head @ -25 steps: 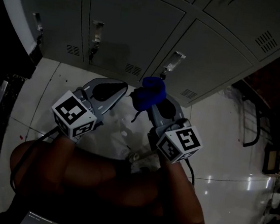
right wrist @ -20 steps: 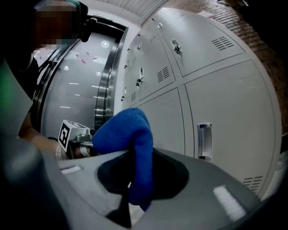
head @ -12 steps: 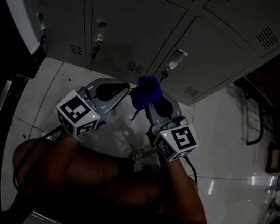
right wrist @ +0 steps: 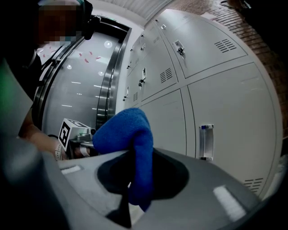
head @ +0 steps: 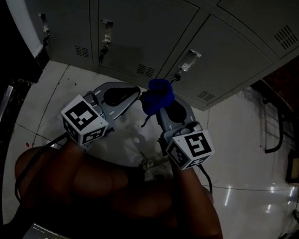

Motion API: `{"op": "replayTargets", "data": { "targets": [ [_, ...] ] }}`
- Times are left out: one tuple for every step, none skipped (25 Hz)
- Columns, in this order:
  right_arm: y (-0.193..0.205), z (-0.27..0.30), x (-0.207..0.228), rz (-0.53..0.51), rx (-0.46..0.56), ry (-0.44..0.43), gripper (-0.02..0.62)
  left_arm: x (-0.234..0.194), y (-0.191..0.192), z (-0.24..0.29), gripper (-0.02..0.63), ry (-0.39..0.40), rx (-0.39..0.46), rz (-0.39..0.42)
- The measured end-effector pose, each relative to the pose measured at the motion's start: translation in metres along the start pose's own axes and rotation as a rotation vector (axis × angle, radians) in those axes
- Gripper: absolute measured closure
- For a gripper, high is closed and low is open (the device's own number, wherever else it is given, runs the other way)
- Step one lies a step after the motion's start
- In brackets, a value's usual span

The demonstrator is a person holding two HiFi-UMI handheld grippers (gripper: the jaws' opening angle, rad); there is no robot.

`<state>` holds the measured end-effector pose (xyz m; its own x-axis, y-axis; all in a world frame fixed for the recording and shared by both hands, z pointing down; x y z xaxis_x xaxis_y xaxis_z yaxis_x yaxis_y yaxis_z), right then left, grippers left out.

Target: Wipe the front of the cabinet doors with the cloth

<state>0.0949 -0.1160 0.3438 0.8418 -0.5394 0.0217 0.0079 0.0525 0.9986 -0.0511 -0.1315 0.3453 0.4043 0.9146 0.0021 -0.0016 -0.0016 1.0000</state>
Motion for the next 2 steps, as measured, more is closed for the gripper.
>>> {"op": "replayTargets", "data": {
  "targets": [
    [0.0005,0.0001,-0.0004,0.0,-0.001,-0.001,0.526,-0.0001,-0.0004,-0.0002,0.6,-0.001,0.0,-0.001],
    [0.0009,0.0001,-0.0008,-0.001,-0.003,-0.002,0.526,-0.0002,-0.0007,-0.0003,0.6,-0.002,0.0,-0.002]
  ]
}}
Point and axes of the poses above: the fingertips, and each gripper's own axes: z forward along the fingers, x to its right, y out of its underside, the point moved 6 cm from there along -z, backward along the fingers, and after that the axes turned 8 degrees about y, right-handed, at the moved point
